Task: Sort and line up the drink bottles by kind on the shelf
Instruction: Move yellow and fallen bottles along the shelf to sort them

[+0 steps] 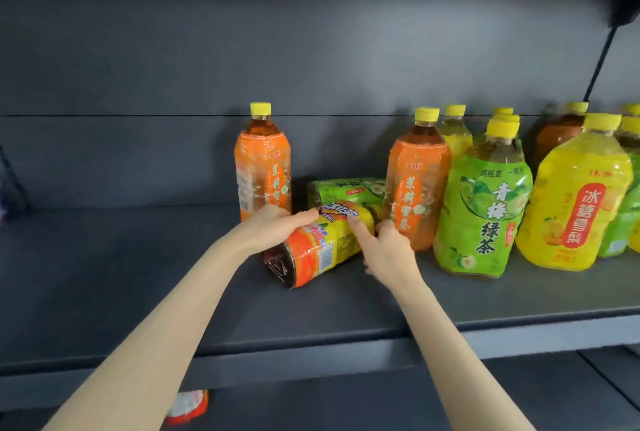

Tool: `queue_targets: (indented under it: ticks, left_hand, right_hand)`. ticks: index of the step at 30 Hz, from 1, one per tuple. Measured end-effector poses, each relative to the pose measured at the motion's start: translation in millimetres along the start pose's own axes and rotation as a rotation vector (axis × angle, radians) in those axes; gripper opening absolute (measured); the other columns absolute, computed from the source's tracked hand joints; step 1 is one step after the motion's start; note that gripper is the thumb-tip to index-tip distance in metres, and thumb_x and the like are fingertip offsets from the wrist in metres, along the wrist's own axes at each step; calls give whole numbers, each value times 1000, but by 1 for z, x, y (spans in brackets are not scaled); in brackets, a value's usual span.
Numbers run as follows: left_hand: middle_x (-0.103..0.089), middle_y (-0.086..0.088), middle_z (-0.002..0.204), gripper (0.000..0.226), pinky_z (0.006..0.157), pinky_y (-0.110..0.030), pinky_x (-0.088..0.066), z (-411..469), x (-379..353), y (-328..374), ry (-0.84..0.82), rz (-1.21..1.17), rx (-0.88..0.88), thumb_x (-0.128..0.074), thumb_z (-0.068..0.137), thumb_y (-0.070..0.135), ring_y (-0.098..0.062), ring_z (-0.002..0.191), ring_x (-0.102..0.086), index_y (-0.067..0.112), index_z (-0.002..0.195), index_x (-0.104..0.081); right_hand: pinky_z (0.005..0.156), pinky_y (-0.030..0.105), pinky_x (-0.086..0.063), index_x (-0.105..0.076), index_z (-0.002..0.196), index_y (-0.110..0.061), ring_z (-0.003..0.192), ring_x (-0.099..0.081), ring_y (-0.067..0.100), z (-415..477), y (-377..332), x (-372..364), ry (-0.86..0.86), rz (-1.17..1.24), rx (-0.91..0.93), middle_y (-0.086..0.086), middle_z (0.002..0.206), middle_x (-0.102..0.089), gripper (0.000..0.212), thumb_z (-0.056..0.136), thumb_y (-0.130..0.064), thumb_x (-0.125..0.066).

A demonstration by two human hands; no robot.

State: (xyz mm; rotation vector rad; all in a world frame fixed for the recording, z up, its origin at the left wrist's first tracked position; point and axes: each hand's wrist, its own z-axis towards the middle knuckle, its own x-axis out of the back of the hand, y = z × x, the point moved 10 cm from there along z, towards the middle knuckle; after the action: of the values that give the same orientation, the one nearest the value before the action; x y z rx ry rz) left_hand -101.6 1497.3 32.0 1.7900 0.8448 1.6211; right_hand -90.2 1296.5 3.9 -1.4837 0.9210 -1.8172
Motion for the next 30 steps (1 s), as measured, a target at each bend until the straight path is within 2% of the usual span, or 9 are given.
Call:
queue_targets:
  ticks: [4, 8, 10, 14, 18, 22, 25, 27, 30]
  left_hand:
    - [-70, 2, 102, 52, 87, -30, -51, 1, -1, -5, 17, -43, -77, -54, 83, 62, -13, 91, -65, 15, 102, -68]
    - [-67, 4, 96, 47, 84, -34, -53, -17, 8, -12, 109, -43, -150, -50, 87, 58, -12, 87, -65, 14, 102, -62]
    - [-65, 8, 99, 47, 83, -33, -53, -28, 15, -19, 148, -51, -182, -48, 87, 60, -11, 90, -64, 19, 108, -57]
    - [-61, 15, 108, 50, 76, -17, -48, -53, 24, -32, 137, -272, -255, -47, 76, 64, 1, 93, -62, 28, 111, -45]
    - [-57, 12, 118, 56, 75, -11, -49, -65, 41, -42, 150, -378, -354, -56, 73, 52, 8, 96, -61, 28, 119, -36]
    - [-48, 17, 133, 64, 102, -35, -43, -58, 61, -49, 151, -265, -463, -70, 76, 52, -10, 126, -46, 55, 127, -31]
    - [-47, 15, 135, 82, 105, -46, -40, -47, 75, -61, 193, -187, -459, -74, 70, 49, -19, 129, -43, 44, 137, -28]
    - [-45, 7, 134, 81, 104, -43, -42, -38, 84, -66, 255, -121, -412, -78, 74, 37, -16, 127, -43, 30, 137, -28]
    - [-45, -2, 129, 72, 94, -34, -46, -26, 94, -67, 336, 7, -331, -78, 75, 30, -16, 119, -48, 16, 129, -31]
  right_hand:
    - [78, 45, -59, -44, 123, -11, 79, -68, 26, -1, 0, -5, -48, 101, -118, 8, 98, -62, 73, 83, -72, -43]
    - [68, 35, -59, -27, 142, -14, 98, -64, 26, -11, -18, -24, -141, 203, -107, 7, 125, -55, 75, 89, -64, -44]
    - [61, 31, -59, -23, 141, -18, 102, -64, 19, -16, -36, -35, -201, 375, -16, 4, 133, -52, 64, 93, -53, -47]
    - [59, 23, -56, -28, 138, -32, 89, -69, 4, -22, -86, -40, -250, 549, 231, -5, 122, -57, 52, 93, -38, -55]
    - [73, 29, -59, -29, 145, -32, 110, -64, 16, -26, -124, -53, -305, 536, 399, 5, 136, -52, 70, 85, -36, -65]
    - [80, 23, -55, -31, 147, -22, 107, -64, 6, -38, -158, -65, -374, 483, 595, -18, 123, -59, 70, 88, -6, -65]
    - [83, 20, -54, -31, 145, -26, 108, -62, 1, -39, -167, -80, -377, 444, 639, -17, 126, -55, 70, 88, -2, -65]
    - [90, 28, -55, -29, 146, -35, 118, -56, 8, -36, -170, -87, -326, 378, 661, 0, 134, -48, 71, 90, -14, -66]
    - [91, 19, -52, -25, 148, -37, 119, -50, 9, -26, -174, -90, -240, 255, 677, 6, 136, -40, 70, 91, -22, -64]
